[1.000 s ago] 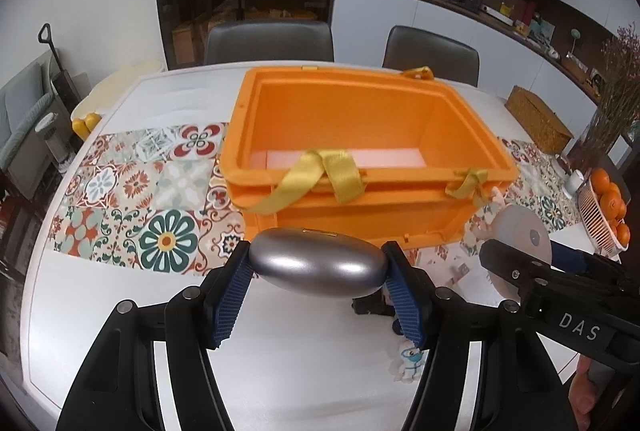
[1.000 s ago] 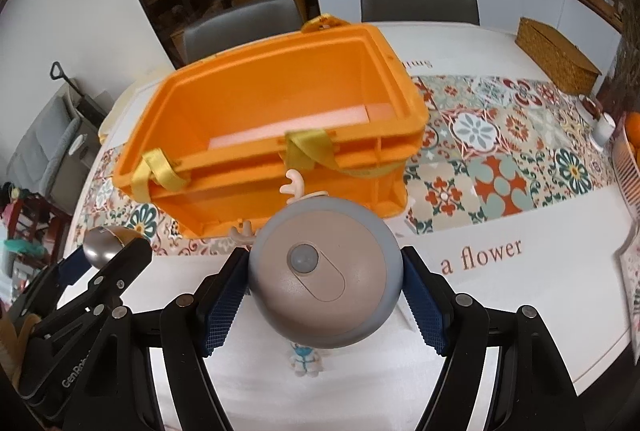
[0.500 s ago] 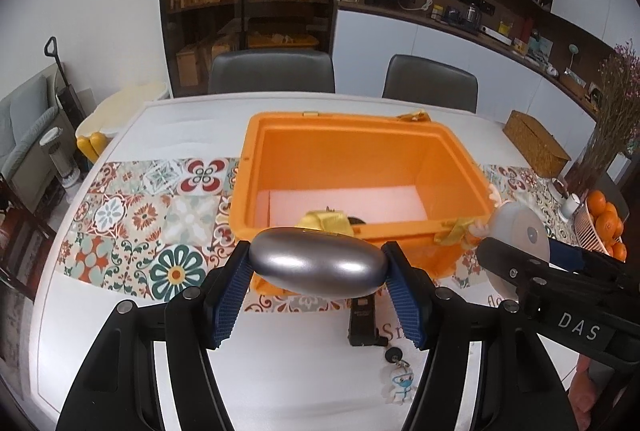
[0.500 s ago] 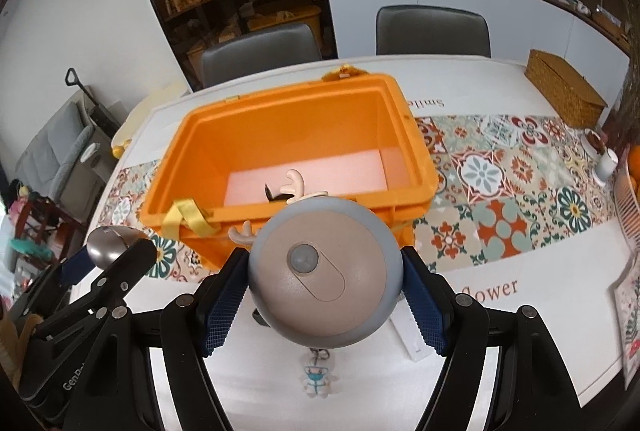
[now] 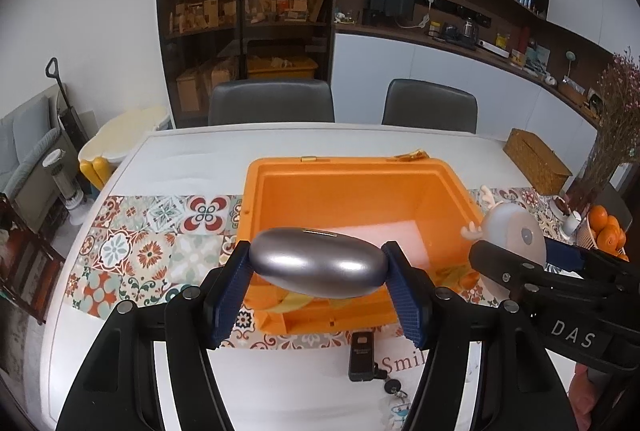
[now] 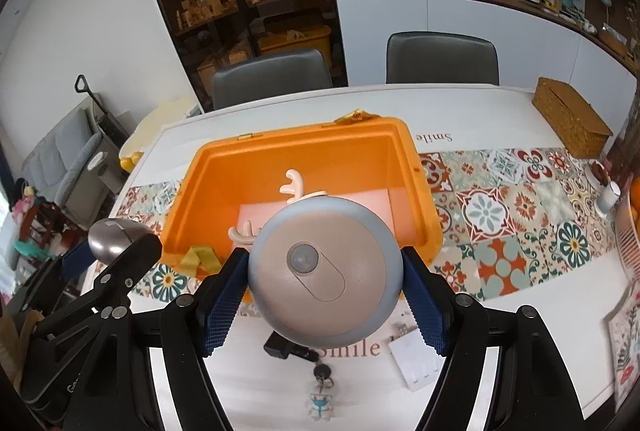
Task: Organize rigid objects
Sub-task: 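Lift the silver speaker and pink lamp and carry them over the crate, then open the left tool to drop the silver speaker into the crate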
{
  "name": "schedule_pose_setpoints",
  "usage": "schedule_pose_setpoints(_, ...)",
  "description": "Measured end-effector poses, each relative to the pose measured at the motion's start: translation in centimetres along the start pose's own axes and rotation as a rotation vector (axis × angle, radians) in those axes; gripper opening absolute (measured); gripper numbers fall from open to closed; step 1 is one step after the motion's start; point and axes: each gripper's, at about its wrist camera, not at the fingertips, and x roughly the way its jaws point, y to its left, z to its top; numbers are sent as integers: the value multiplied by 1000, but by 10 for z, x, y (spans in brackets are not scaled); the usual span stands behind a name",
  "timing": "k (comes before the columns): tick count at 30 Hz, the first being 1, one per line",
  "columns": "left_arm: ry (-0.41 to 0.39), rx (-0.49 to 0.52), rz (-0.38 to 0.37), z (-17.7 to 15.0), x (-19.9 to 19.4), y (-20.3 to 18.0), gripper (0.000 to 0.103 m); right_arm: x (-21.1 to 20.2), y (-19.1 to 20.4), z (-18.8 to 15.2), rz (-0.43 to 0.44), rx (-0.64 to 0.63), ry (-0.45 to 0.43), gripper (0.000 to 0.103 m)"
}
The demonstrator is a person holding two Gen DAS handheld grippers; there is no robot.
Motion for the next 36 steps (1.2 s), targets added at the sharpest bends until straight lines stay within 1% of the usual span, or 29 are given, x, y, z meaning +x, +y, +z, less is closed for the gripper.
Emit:
schedule_pose_setpoints(11, 3, -2, 8, 18, 20, 1, 65, 13, 1, 23, 0, -14, -8, 75)
schedule_pose_setpoints(21, 25, 1, 24, 32, 48, 4, 65, 41, -3, 43, -7, -7, 23, 75)
schedule_pose_setpoints(27, 75, -5, 23, 36, 71, 8, 65, 67, -6, 52, -5, -4, 74, 75)
schedule_pose_setpoints(32, 148, -27, 6, 35, 97, 12, 65, 90, -8, 59, -14, -4, 119, 75)
schedule_pose_setpoints(36, 194, -26, 19, 34, 112, 13, 65, 107, -11, 63, -24, -13, 156, 75)
